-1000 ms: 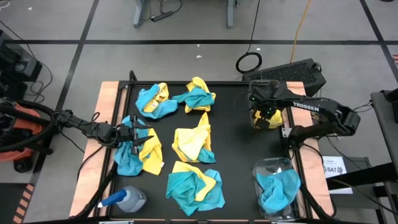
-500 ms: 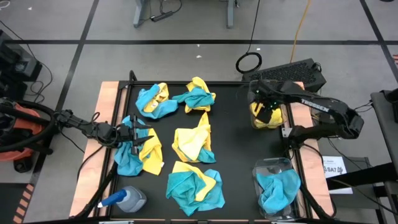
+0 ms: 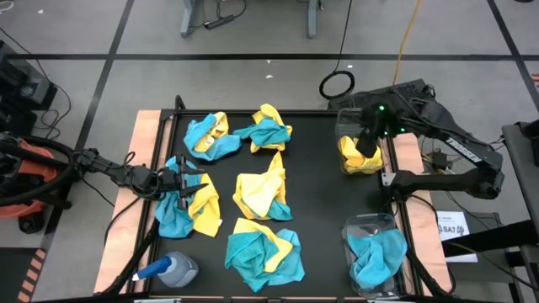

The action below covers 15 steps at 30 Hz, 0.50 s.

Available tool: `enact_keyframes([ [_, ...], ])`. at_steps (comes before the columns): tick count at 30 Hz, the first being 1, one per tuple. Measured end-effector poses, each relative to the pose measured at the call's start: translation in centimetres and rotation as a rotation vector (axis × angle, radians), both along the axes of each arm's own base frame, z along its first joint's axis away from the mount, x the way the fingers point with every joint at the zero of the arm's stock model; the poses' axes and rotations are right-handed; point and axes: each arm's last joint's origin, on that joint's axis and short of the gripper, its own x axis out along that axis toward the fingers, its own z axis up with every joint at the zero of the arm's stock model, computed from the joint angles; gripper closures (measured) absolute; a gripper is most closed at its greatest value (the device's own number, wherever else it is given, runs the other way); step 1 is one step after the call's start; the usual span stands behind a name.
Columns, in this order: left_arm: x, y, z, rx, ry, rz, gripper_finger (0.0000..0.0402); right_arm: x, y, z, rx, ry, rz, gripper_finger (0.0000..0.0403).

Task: Sort microfiber towel by color & place in baskets
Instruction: Put the yellow towel into the top transparent bin

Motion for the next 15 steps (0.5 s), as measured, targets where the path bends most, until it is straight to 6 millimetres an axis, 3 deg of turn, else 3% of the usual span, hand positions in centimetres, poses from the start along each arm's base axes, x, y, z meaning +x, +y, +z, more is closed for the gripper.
enact_keyframes([
  [8,0.0,0.0,0.0,0.0,0.0,0.0,0.021,1.0,2.0,1.0,0.15,-0.236,0.309,0.0218],
  [15,0.0,0.0,0.0,0.0,0.0,0.0,0.021,3.0,3.6,2.1,0.134,-0.397,0.586,0.0218],
])
